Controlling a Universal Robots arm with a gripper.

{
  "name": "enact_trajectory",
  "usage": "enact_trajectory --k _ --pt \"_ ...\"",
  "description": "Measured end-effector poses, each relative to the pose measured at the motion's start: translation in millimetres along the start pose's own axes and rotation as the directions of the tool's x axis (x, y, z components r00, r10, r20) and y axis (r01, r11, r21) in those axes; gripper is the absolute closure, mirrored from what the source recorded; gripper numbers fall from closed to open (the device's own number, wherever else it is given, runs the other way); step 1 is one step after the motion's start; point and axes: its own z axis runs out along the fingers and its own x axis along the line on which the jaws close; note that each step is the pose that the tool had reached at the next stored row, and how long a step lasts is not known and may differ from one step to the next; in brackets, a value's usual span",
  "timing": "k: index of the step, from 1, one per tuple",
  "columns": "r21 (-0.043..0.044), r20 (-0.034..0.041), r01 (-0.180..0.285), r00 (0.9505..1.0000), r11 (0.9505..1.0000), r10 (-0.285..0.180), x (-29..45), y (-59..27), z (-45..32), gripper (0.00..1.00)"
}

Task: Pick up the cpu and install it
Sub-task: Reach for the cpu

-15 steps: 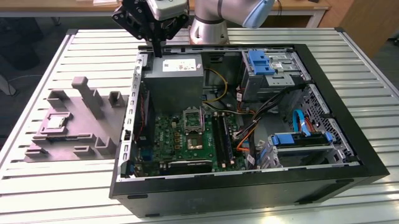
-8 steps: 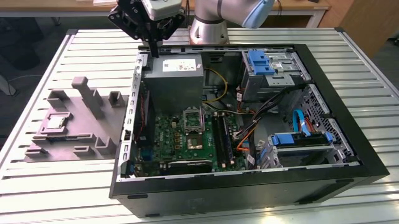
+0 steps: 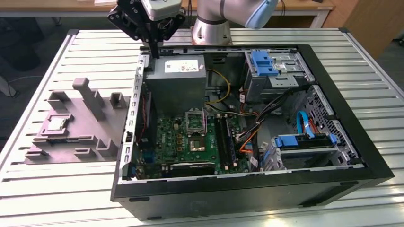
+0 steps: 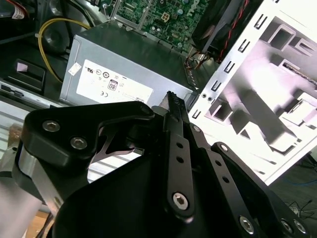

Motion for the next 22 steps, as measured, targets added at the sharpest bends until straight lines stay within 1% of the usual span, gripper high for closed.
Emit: enact_trajectory --k 22 --pt "0.0000 0.0000 0.000 1.0000 1.0000 0.000 5.7 -0.5 -0.1 0.89"
